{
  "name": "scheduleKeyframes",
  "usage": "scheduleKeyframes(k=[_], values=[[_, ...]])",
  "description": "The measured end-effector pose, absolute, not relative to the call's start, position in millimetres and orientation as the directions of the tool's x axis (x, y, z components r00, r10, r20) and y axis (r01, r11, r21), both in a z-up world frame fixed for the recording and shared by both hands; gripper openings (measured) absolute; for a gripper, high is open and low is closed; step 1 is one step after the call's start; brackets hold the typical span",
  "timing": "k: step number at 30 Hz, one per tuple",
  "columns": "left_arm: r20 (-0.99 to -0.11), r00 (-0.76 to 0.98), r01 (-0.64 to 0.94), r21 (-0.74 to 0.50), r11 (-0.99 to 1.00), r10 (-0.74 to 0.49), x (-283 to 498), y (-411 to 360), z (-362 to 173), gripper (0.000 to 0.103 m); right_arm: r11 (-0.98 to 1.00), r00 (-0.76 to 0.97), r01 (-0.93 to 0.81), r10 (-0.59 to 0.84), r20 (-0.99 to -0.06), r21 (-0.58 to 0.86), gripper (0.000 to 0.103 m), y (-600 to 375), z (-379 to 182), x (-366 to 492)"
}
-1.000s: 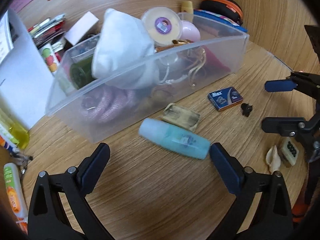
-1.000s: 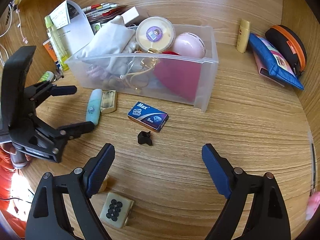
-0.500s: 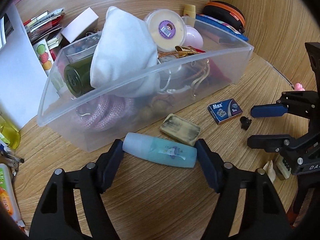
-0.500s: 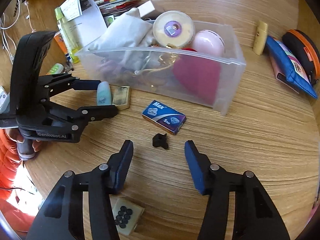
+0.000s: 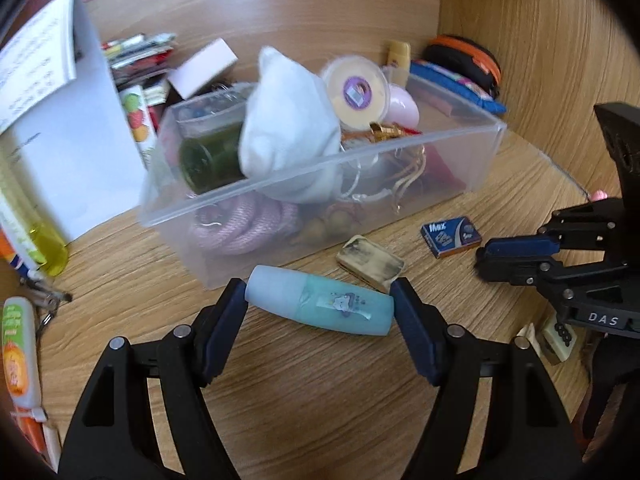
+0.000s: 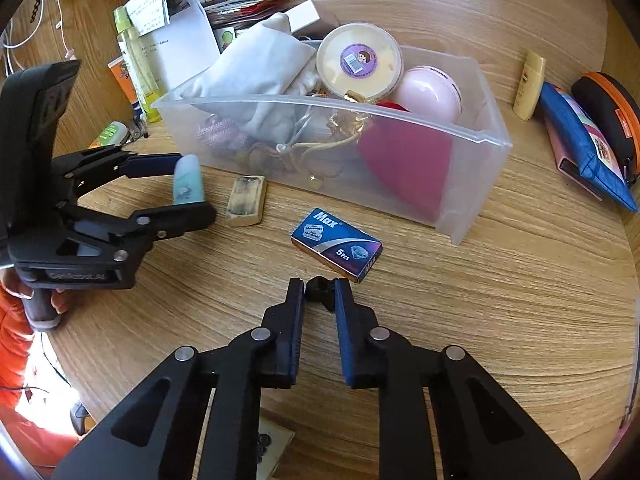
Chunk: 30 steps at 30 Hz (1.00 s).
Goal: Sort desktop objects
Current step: 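Grasp the blue-green tube with left gripper while right closes on black clip, then lower the tube and black clip into the clear box and open both grippers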
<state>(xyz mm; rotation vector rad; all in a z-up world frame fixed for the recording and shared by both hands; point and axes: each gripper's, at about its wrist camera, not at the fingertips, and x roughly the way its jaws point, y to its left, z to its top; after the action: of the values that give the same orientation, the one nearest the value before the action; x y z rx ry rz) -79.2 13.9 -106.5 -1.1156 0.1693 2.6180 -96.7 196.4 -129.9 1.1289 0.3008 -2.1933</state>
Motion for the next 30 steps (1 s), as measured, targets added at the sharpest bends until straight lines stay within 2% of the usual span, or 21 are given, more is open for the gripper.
scheduleKeyframes(k=[8,18,30], values=[[-0.673,-0.71,-0.247,-0.038,-0.968,0.208,-68,10,-94,0.073,-0.757,-0.448,0.647,-0.475,-0.757,0.092,0.014,198,-113,-90],[-0.595,-0.796,-0.102,-0.048,-0.994,0.111,-56,-2,-69,0.073,-0.727,-0.477,0.68,-0.54,-0.694,0.098,0.014,203,-80,-90],[-0.526,-0.845,-0.083,-0.053,-0.995,0.098,-60,5,-38,0.073,-0.712,-0.533,0.697,-0.596,-0.601,0.087,0.014,217,-45,-103]])
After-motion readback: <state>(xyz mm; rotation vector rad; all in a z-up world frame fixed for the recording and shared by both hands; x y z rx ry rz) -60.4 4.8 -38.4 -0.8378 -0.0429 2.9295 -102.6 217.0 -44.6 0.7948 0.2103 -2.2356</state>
